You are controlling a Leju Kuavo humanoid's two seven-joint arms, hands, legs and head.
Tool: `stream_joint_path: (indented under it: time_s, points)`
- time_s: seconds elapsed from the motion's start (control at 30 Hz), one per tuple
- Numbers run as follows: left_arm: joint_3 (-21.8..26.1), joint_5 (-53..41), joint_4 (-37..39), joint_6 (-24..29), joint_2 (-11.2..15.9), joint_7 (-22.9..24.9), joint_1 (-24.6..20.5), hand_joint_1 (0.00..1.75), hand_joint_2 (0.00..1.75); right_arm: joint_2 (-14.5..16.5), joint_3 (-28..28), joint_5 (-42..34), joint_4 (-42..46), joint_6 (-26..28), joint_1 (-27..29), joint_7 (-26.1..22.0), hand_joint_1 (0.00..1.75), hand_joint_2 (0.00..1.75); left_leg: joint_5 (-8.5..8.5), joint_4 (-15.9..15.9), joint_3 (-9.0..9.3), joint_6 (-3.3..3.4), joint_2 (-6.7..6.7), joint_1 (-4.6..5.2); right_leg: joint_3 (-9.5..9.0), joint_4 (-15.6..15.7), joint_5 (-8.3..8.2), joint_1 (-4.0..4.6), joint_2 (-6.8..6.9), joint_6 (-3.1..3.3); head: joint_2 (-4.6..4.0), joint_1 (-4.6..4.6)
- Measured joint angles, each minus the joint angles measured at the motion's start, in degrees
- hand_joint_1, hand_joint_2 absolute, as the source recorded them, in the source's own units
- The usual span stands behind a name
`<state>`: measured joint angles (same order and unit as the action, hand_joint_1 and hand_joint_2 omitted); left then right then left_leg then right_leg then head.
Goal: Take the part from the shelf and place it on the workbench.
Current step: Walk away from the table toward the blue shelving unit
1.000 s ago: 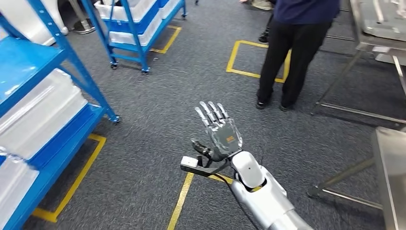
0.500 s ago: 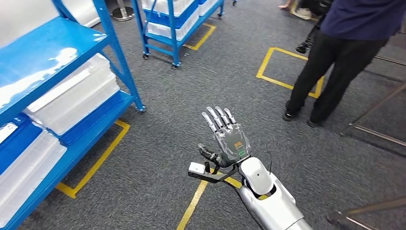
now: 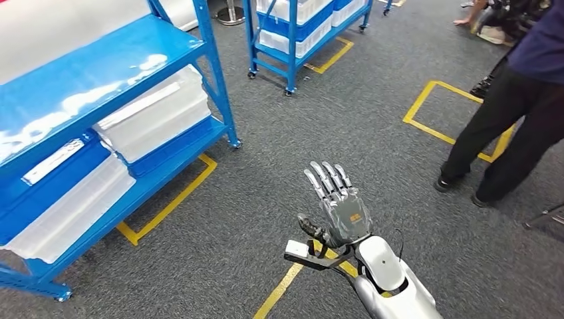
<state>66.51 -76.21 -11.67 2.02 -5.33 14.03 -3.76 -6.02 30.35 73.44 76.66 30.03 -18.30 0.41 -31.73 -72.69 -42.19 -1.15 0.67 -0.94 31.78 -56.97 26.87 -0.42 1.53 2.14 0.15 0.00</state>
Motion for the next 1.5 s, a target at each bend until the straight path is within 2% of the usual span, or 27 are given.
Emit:
stream_joint_path:
  time_s: [0.03, 0.07, 0.13, 0.2, 0.3, 0.37, 0.43, 0.5, 0.53, 0.6, 0.67, 0.73, 0.8, 0.83, 0.87, 0.93, 0.97, 1.03, 1.07, 1.1, 1.17, 1.23, 1.3, 1.33, 1.4, 1.47, 1.5]
  points:
    - [0.0, 0.02, 0.0, -0.03, 0.07, 0.16, 0.01, 0.0, 0.0, -0.32, -0.21, -0.05, 0.35, -0.19, 0.22, -0.13, 0.0, 0.0, 0.24, -0.64, -0.21, -0.16, -0.27, -0.13, 0.01, -0.06, 0.11, 0.02, 0.8, -0.07, 0.0, 0.0]
    - [0.0, 0.04, 0.0, -0.08, 0.16, 0.29, 0.05, 0.0, 0.0, -0.56, -0.37, -0.15, 0.78, -0.48, 0.29, -0.27, 0.0, 0.0, 1.47, 1.03, 0.78, -0.27, -0.61, -0.23, -0.02, -0.14, 0.24, 0.01, 1.54, -0.22, 0.0, 0.0]
    - [0.01, 0.11, 0.0, -0.17, 0.41, 0.42, 0.06, 0.0, 0.0, -0.98, -0.7, -0.44, 1.75, -1.23, 0.14, -0.51, 0.0, 0.0, 4.78, 8.84, 5.12, -0.18, -2.57, -0.15, -0.19, -0.45, 0.65, 0.05, 2.81, -0.72, 0.0, 0.0]
    - [0.03, 0.19, 0.0, -0.21, 0.55, 0.43, -0.1, 0.0, 0.0, -1.44, -1.1, -0.71, 2.67, -1.88, -0.15, -0.57, 0.0, 0.0, 6.31, 14.26, 8.05, 0.46, -4.05, 0.21, -0.4, -0.78, 1.11, 0.27, 3.96, -1.34, 0.0, 0.02]
    - [0.07, 0.23, 0.0, -0.22, 0.56, 0.42, -0.07, 0.0, 0.0, -1.81, -1.43, -0.96, 3.61, -2.26, -0.54, -0.6, 0.0, 0.0, 6.41, 14.94, 8.28, 1.56, -2.65, 0.43, -0.78, -0.88, 1.54, 0.33, 5.28, -2.23, 0.0, 0.03]
    - [0.09, 0.24, 0.0, -0.27, 0.55, 0.43, -0.03, 0.0, 0.0, -2.09, -1.6, -1.09, 4.13, -2.44, -0.79, -0.63, 0.0, 0.0, 6.72, 15.31, 8.39, 2.27, -1.5, 0.22, -0.24, -2.72, 3.05, 0.0, 3.25, -2.81, 0.0, 0.04]
    - [0.11, 0.34, 0.0, -0.34, 0.54, 0.36, -0.16, 0.0, 0.0, -2.63, -1.83, -1.32, 4.46, -2.84, -0.92, -0.7, 0.0, 0.0, 6.92, 15.48, 8.41, 2.83, -0.38, 0.13, 2.63, -9.18, 6.71, -0.29, -0.06, -3.16, 0.0, 0.05]
    - [0.13, 0.44, 0.0, -0.36, 0.56, 0.14, -0.28, 0.0, 0.0, -3.24, -1.97, -1.64, 4.56, -3.25, -0.85, -0.77, 0.0, 0.0, 6.94, 15.42, 8.37, 3.09, 1.03, 0.22, 6.22, -16.34, 9.45, -0.34, -1.21, -3.27, 0.0, 0.04]
    - [0.13, 0.45, 0.0, -0.37, 0.57, 0.01, -0.29, 0.0, 0.0, -3.49, -2.03, -1.82, 4.56, -3.37, -0.84, -0.83, 0.0, 0.0, 6.94, 15.33, 8.38, 3.1, 1.86, 0.27, 6.98, -17.47, 9.16, -0.34, -1.33, -3.24, 0.0, 0.05]
    - [0.13, 0.32, 0.0, -0.53, 0.59, -0.14, -0.29, 0.0, 0.0, -3.74, -2.17, -2.05, 4.56, -3.67, -1.12, -0.94, 0.0, 0.0, 6.86, 15.05, 8.43, 2.99, 3.58, 0.29, 5.36, -13.05, 5.36, -0.36, -2.0, -2.98, 0.0, 0.04]
    - [0.13, 0.08, 0.0, -0.86, 0.59, -0.13, -0.34, 0.0, 0.0, -3.83, -2.24, -2.1, 4.52, -4.15, -1.74, -1.0, 0.0, 0.0, 6.74, 14.6, 8.17, 2.67, 5.04, 0.3, 2.31, -5.53, 1.72, -0.57, -5.0, -2.61, 0.0, 0.04]
    - [0.13, -0.04, 0.0, -1.07, 0.6, -0.04, -0.42, 0.0, 0.0, -3.9, -2.16, -2.08, 4.48, -4.49, -2.26, -0.95, 0.0, 0.0, 6.85, 14.38, 7.57, 2.05, 6.35, 0.16, 1.18, -2.41, 0.97, -0.6, -6.98, -2.41, 0.0, 0.04]
    - [0.13, -0.08, 0.0, -1.06, 0.65, -0.07, -0.32, 0.0, 0.0, -4.01, -2.09, -2.13, 4.6, -4.55, -2.57, -0.78, 0.0, 0.0, 7.16, 14.59, 7.18, 1.21, 7.8, -0.03, 1.02, -2.03, 0.86, -0.55, -5.76, -2.04, 0.0, 0.04]
    - [0.13, -0.09, 0.01, -1.05, 0.68, -0.14, -0.21, 0.0, 0.0, -4.13, -2.08, -2.19, 4.73, -4.54, -2.69, -0.69, 0.0, 0.0, 7.02, 14.42, 7.0, 0.88, 7.36, 0.0, 0.77, -1.65, 0.7, -0.6, -4.93, -1.7, 0.0, 0.04]
    - [0.13, -0.11, 0.01, -1.04, 0.71, -0.2, -0.13, 0.0, 0.0, -4.26, -2.1, -2.27, 4.9, -4.51, -2.77, -0.62, 0.0, 0.0, 6.38, 13.52, 6.53, 0.6, 5.96, 0.1, 0.49, -1.23, 0.53, -0.68, -4.07, -1.28, 0.0, 0.03]
    - [0.13, -0.13, 0.01, -1.01, 0.73, -0.31, -0.18, 0.0, 0.0, -4.62, -2.15, -2.36, 5.18, -4.46, -2.76, -0.58, 0.0, 0.0, 3.32, 8.2, 4.02, 0.19, 1.77, 0.23, 0.12, -0.72, 0.4, -0.55, -2.31, -0.64, 0.0, 0.01]
    - [0.13, -0.13, 0.0, -0.99, 0.73, -0.38, -0.27, 0.0, 0.0, -4.79, -2.18, -2.38, 5.25, -4.44, -2.65, -0.58, 0.0, 0.0, 1.49, 4.34, 2.19, -0.03, 0.49, 0.18, 0.1, -0.72, 0.47, -0.42, -1.42, -0.44, 0.0, 0.01]
    - [0.13, -0.13, 0.0, -0.96, 0.74, -0.6, -0.36, 0.0, 0.0, -5.11, -2.2, -2.39, 5.28, -4.39, -2.3, -0.59, 0.0, 0.0, -0.16, -0.92, -0.24, -0.37, -0.26, 0.07, 0.08, -0.78, 0.67, -0.27, 0.38, -0.38, 0.0, 0.01]
    - [0.13, -0.11, 0.0, -0.93, 0.76, -0.69, -0.3, 0.0, 0.0, -5.25, -2.22, -2.47, 5.34, -4.34, -2.05, -0.6, 0.0, 0.0, 0.61, -0.49, 0.13, -0.45, -0.41, 0.05, 0.02, -0.82, 0.79, -0.26, 1.22, -0.45, 0.0, 0.0]
    - [0.13, -0.11, 0.0, -0.9, 0.8, -0.76, -0.25, 0.0, 0.0, -5.4, -2.28, -2.61, 5.47, -4.28, -1.76, -0.65, 0.0, 0.0, 2.26, 2.23, 1.71, -0.43, -0.77, 0.05, -0.09, -0.9, 0.96, -0.26, 1.95, -0.58, 0.01, 0.0]
    - [0.13, -0.11, 0.0, -0.8, 0.93, -0.8, -0.25, 0.0, 0.0, -5.93, -2.56, -3.06, 5.94, -4.02, -1.1, -0.82, 0.0, 0.0, 5.44, 10.27, 6.18, -0.04, -2.68, 0.3, -0.38, -1.15, 1.42, -0.12, 3.29, -1.03, 0.01, 0.0]
    - [0.13, -0.13, 0.0, -0.73, 1.02, -0.82, -0.33, 0.0, 0.0, -6.69, -2.95, -3.4, 6.46, -3.61, -0.4, -0.98, 0.0, 0.0, 6.33, 14.39, 8.35, 0.77, -3.79, 0.74, -0.62, -1.34, 1.81, 0.12, 4.44, -1.56, 0.0, 0.02]
    - [0.13, -0.21, 0.0, -0.69, 1.09, -0.76, -0.21, 0.0, 0.0, -7.21, -3.23, -3.58, 6.96, -3.3, 0.19, -1.12, 0.0, 0.0, 6.27, 14.72, 8.35, 1.58, -2.81, 0.93, -0.92, -1.24, 1.95, 0.23, 5.44, -2.1, 0.0, 0.03]
    - [0.13, -0.31, 0.0, -0.69, 1.13, -0.72, -0.1, 0.0, 0.0, -7.31, -3.32, -3.61, 7.2, -3.23, 0.33, -1.28, 0.0, 0.0, 6.38, 14.97, 8.47, 1.92, -2.25, 0.81, -1.07, -1.39, 2.2, 0.1, 5.11, -2.43, 0.0, 0.03]
    - [0.13, -0.51, 0.0, -0.74, 1.18, -0.66, -0.04, 0.0, 0.0, -7.38, -3.5, -3.52, 7.48, -3.17, 0.37, -1.58, 0.0, 0.0, 6.7, 15.54, 8.82, 2.61, -1.24, 0.45, -0.23, -3.68, 3.91, -0.17, 2.26, -2.99, 0.0, 0.04]
    - [0.13, -0.6, 0.0, -0.77, 1.18, -0.66, -0.26, 0.0, 0.0, -7.39, -3.67, -3.23, 7.44, -3.12, 0.6, -1.69, 0.0, 0.0, 6.85, 15.71, 8.92, 3.01, -0.26, 0.33, 2.92, -10.01, 7.18, -0.37, -0.78, -3.27, 0.0, 0.05]
    - [0.13, -0.6, 0.0, -0.76, 1.19, -0.66, -0.42, 0.0, 0.0, -7.4, -3.74, -3.04, 7.36, -3.07, 0.89, -1.68, 0.0, 0.0, 6.87, 15.69, 8.89, 3.13, 0.27, 0.35, 4.76, -13.46, 8.45, -0.4, -1.22, -3.37, 0.0, 0.06]
